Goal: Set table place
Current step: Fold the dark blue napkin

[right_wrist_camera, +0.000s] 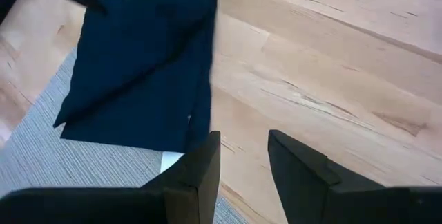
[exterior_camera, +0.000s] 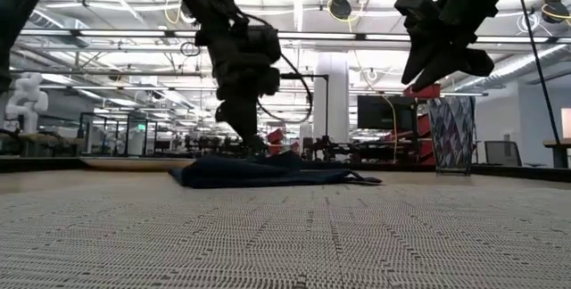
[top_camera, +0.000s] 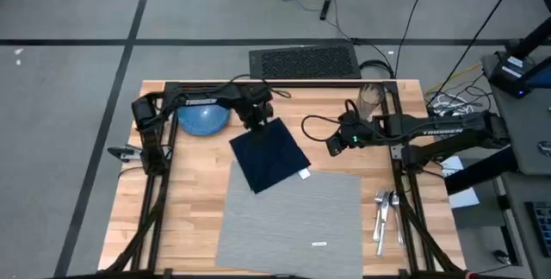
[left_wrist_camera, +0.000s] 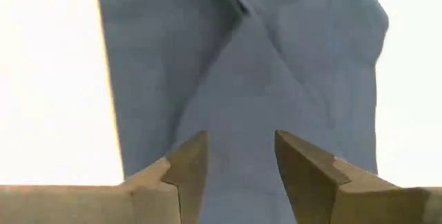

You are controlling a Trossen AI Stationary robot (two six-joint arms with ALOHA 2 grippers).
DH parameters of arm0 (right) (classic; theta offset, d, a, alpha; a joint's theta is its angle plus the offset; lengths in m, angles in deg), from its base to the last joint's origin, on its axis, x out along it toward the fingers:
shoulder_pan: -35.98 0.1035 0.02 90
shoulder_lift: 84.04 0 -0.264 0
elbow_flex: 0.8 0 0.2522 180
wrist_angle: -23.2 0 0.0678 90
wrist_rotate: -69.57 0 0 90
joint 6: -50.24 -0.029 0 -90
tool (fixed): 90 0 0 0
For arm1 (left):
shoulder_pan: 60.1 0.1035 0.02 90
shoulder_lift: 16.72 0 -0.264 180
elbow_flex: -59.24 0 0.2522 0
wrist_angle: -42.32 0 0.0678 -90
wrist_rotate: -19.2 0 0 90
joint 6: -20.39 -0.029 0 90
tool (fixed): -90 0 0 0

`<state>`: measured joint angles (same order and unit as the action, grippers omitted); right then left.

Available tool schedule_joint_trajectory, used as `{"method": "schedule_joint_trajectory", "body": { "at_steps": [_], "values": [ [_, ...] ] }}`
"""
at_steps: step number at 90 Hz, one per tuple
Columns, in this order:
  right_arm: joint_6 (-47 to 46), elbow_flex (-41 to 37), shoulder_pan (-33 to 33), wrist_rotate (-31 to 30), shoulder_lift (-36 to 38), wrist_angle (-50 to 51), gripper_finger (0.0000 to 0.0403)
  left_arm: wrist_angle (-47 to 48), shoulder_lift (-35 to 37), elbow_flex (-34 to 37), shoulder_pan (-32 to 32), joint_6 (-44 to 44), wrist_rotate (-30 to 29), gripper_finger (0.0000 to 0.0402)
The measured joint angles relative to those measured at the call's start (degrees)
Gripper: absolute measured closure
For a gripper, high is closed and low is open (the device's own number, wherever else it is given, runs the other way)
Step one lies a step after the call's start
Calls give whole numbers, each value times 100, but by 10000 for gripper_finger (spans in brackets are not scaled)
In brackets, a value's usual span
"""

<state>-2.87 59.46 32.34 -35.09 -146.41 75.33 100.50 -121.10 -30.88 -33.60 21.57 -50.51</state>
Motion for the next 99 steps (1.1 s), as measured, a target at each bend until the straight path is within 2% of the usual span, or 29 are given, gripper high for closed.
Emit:
{"method": "schedule_joint_trajectory", "body": {
  "at_steps": [10, 44, 52, 67, 87, 99],
  "values": [
    [25, -2, 0, 0, 0, 1, 293, -37, 51, 67, 2, -26, -446, 251],
    [86, 0, -2, -2, 0, 11, 293, -530, 42, 1033, 269, -455, -621, 251],
    [86, 0, -2, -2, 0, 11, 293, -655, 42, 1106, 306, -456, -514, 251],
    [71, 0, -1, -2, 0, 11, 293, -872, 42, 1310, 294, -451, 33, 251],
    [66, 0, -2, -24, 0, 9, 293, -1039, 53, 1568, 236, -452, 73, 253],
    [81, 0, -2, -26, 0, 9, 293, -1239, 53, 1590, 241, -312, 137, 292]
  ]
}}
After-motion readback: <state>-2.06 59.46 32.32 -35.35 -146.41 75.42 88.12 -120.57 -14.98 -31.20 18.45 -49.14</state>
